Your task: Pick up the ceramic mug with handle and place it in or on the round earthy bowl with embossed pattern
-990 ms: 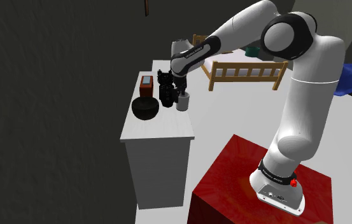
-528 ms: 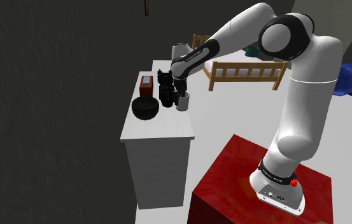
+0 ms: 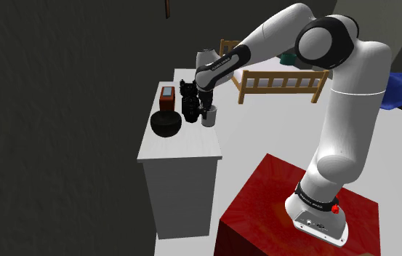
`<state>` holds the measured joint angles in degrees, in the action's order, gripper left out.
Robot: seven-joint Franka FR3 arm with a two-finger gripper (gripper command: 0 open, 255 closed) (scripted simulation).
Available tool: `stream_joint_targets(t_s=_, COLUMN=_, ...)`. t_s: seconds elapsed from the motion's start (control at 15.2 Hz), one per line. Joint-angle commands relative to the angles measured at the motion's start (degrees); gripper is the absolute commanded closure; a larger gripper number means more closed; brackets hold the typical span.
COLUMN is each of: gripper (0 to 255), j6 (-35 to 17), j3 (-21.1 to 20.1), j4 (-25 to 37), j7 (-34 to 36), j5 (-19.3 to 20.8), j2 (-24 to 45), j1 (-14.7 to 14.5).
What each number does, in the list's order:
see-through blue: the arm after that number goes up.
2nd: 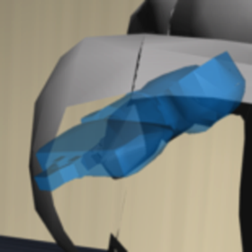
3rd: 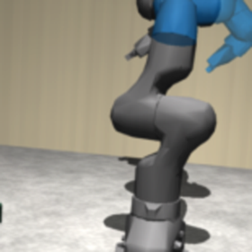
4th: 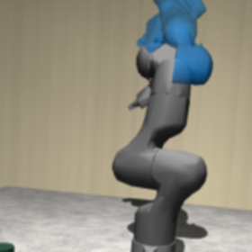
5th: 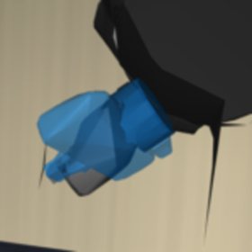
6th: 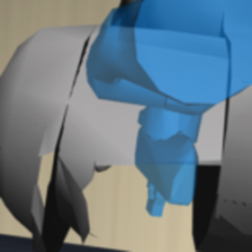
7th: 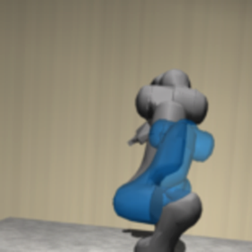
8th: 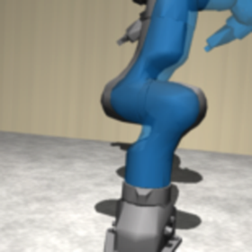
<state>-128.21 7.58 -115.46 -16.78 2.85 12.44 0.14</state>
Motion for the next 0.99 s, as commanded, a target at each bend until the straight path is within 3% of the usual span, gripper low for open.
stream_joint_targets(t_s=0.0, gripper=255, j6=0.0, j3=0.0, j4=0.0, j7=0.0, j5=0.0, j2=0.0, j1=0.0)
stream_joint_targets(t_s=0.26, gripper=255, j6=0.0, j3=0.0, j4=0.0, j7=0.0, j5=0.0, j2=0.0, j1=0.0)
stream_joint_targets(t_s=0.92, gripper=255, j6=7.0, j3=0.1, j4=3.5, j7=-0.1, j5=0.3, j2=-3.5, j1=-0.1)
